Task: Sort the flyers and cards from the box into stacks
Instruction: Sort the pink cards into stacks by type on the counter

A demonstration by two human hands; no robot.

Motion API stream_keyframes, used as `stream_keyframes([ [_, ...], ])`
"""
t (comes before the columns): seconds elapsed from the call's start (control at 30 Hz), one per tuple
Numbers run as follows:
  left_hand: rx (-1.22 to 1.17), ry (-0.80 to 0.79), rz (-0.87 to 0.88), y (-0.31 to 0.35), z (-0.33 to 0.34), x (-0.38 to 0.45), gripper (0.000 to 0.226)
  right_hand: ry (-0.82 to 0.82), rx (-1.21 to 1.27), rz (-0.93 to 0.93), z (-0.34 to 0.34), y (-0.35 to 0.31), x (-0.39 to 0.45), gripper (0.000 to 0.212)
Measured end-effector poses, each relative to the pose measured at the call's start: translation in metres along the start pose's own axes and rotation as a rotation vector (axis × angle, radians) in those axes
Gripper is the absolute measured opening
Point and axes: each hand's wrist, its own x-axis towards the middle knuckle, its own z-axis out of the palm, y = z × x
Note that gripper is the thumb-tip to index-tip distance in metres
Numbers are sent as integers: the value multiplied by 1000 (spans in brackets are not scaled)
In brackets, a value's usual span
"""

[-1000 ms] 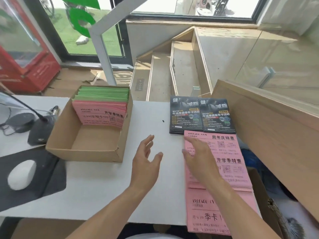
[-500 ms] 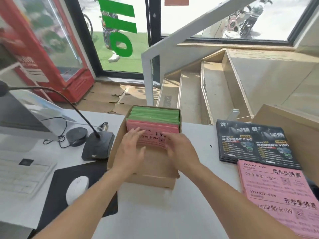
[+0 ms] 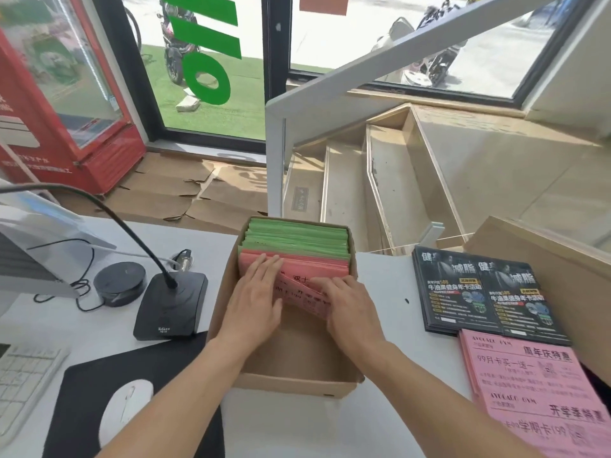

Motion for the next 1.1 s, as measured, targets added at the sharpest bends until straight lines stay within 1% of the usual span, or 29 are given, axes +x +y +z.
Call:
stream_keyframes([
  [0.1, -62, 0, -15, 2, 1, -1, 76, -24, 32, -15, -5, -1, 0, 61],
  [0.2, -97, -11, -22, 2, 0, 0, 77, -84, -6, -57, -13, -7, -1, 65],
  [0.27, -110, -18, -22, 2, 1, 0, 77, -119, 0, -45, -18, -10, -1, 65],
  [0.3, -112, -19, -17, 2, 2, 1, 76, -110, 32, -30, -18, -10, -1, 65],
  [0.4, -127, -1, -15, 0, 4, 2, 69, -16, 122, -25, -17, -11, -5, 65],
  [0.47, -133, 55, 8, 1, 1, 4, 60, 87, 192, -18, -17, -8, -8, 63],
  [0.57, -52, 257, 83, 6, -7, 3, 42, 256, 318, -19, -22, -7, -15, 58],
  [0.63, -3, 395, 134, 10, -14, 2, 30, 338, 392, -17, -28, -6, -21, 58],
  [0.7, -39, 467, 158, 11, -20, -1, 28, 407, 448, 16, -36, -5, -25, 59],
  [0.8, -261, 448, 176, 18, -31, -11, 40, 477, 600, 59, -61, -1, -31, 48],
  [0.83, -322, 433, 200, 24, -37, -15, 36, 499, 646, 66, -72, -1, -33, 47],
  [0.9, -391, 430, 282, 47, -49, -27, 15, 522, 689, 96, -96, 4, -43, 51],
  [0.93, -416, 442, 308, 61, -53, -34, 10, 515, 688, 113, -105, 9, -51, 54],
  [1.0, -463, 452, 329, 88, -55, -51, 10, 479, 669, 144, -116, 23, -71, 57],
  [1.1, -568, 337, 277, 119, -40, -81, 17, 445, 633, 169, -124, 43, -106, 55],
])
